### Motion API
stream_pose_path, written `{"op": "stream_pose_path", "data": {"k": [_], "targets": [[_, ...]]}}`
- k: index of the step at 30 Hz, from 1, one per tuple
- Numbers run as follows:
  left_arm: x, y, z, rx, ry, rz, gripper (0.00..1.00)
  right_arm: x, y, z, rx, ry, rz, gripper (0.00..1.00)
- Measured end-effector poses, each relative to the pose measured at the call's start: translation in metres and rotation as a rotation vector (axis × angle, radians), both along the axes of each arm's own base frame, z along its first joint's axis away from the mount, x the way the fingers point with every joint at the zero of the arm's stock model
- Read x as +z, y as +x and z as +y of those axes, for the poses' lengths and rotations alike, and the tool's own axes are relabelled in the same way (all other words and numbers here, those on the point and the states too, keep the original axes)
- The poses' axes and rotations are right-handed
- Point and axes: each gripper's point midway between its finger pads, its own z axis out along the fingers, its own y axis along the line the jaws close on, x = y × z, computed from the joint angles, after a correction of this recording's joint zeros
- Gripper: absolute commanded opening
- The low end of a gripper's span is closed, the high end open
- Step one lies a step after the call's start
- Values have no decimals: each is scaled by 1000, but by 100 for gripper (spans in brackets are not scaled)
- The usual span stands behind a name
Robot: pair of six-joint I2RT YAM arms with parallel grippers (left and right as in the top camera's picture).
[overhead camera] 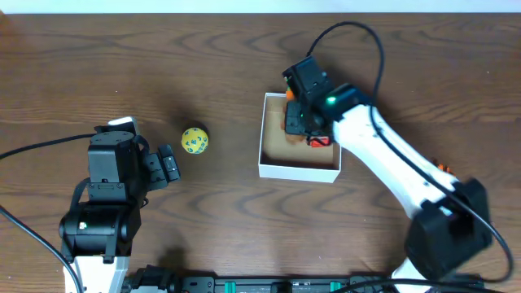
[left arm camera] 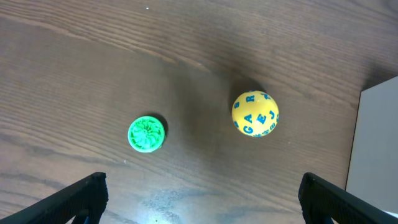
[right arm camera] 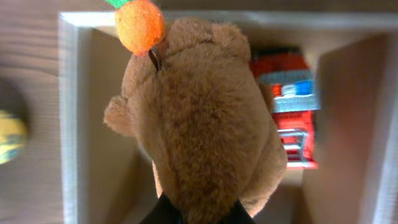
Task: Pack container
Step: 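Lift the brown bear into the box and open the right gripper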
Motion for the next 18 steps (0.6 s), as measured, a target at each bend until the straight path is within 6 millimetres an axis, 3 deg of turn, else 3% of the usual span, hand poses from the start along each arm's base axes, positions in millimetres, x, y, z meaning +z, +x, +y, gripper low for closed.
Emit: {"op": "stream_pose_path", "data": {"k": [4,8,9,12,14,15,18], "targets": [[0,0,0,1,0,0,98,-29,5,6,-4,-11,40,12],[0,0,0,0,0,0,98,-46,8,9,4,-16,58,49],[0,0,0,1,0,0,98,-48,9,9,6,-20,59,54],[0,0,0,0,0,0,98,-48,8,9,29,-31,59,73],[0,0,0,0,0,0,98,-46,6,8,48,-42,66,77],[0,0,0,0,0,1,98,-43,5,7,61,-52,74,86],[0,0,0,0,0,1,98,-15,8,8,101,-54,46,95]]}}
